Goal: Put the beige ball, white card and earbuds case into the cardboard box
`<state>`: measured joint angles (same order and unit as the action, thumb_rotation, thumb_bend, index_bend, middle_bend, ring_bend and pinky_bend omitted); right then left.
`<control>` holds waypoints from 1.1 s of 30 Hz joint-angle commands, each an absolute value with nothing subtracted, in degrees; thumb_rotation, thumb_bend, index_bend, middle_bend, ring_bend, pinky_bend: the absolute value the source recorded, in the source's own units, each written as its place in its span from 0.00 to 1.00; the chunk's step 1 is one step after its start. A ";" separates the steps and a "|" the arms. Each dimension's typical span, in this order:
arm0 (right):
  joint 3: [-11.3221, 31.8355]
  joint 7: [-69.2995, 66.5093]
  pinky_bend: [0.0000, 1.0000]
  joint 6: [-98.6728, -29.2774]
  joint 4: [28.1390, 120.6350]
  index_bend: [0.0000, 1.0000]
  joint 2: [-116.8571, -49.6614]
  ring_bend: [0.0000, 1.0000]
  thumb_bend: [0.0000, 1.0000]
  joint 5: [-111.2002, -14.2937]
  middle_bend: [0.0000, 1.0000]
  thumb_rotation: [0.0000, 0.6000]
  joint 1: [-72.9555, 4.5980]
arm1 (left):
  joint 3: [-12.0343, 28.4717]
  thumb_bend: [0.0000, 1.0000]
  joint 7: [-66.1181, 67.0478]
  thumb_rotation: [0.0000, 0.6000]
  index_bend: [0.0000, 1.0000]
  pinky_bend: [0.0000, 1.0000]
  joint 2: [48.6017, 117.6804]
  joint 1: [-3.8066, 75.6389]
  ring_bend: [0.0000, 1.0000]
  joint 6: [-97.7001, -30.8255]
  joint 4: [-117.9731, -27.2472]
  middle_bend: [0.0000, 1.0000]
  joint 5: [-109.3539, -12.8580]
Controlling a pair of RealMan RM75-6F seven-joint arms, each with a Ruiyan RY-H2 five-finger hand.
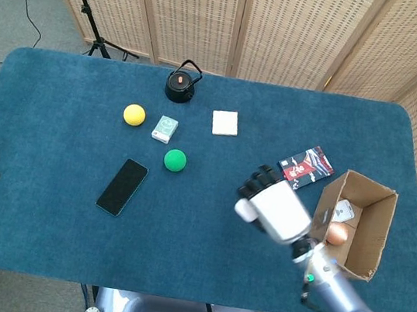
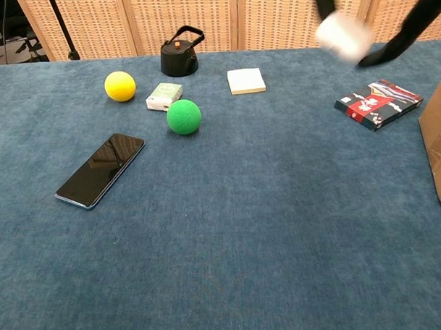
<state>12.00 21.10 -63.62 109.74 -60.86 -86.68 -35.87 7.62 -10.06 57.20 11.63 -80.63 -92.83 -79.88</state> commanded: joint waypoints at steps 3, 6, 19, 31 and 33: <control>12.43 14.40 0.22 -65.24 101.20 0.54 -52.28 0.33 0.33 -84.62 0.48 1.00 -32.12 | 7.59 0.00 -9.53 1.00 0.00 0.00 57.24 11.46 0.00 -80.88 -93.13 0.00 -79.97; 11.00 11.00 0.22 -65.26 95.84 0.54 -51.63 0.33 0.34 -85.54 0.48 1.00 -30.99 | 7.69 0.00 -8.61 1.00 0.00 0.00 57.42 11.57 0.00 -80.85 -93.17 0.00 -79.88; 6.23 2.85 0.22 -64.74 82.19 0.54 -55.48 0.34 0.34 -89.04 0.48 1.00 -29.18 | 8.04 0.00 -7.73 1.00 0.00 0.00 57.73 11.47 0.00 -80.93 -93.22 0.00 -79.25; 3.96 0.98 0.22 -65.71 78.15 0.54 -58.98 0.34 0.34 -91.38 0.48 1.00 -28.43 | 8.10 0.00 -7.77 1.00 0.00 0.00 57.80 11.50 0.00 -80.63 -93.13 0.00 -79.17; 3.81 0.96 0.22 -65.21 77.83 0.53 -59.40 0.34 0.33 -91.11 0.46 1.00 -28.50 | 8.13 0.00 -7.92 1.00 0.00 0.00 57.75 11.44 0.00 -80.65 -93.11 0.00 -79.12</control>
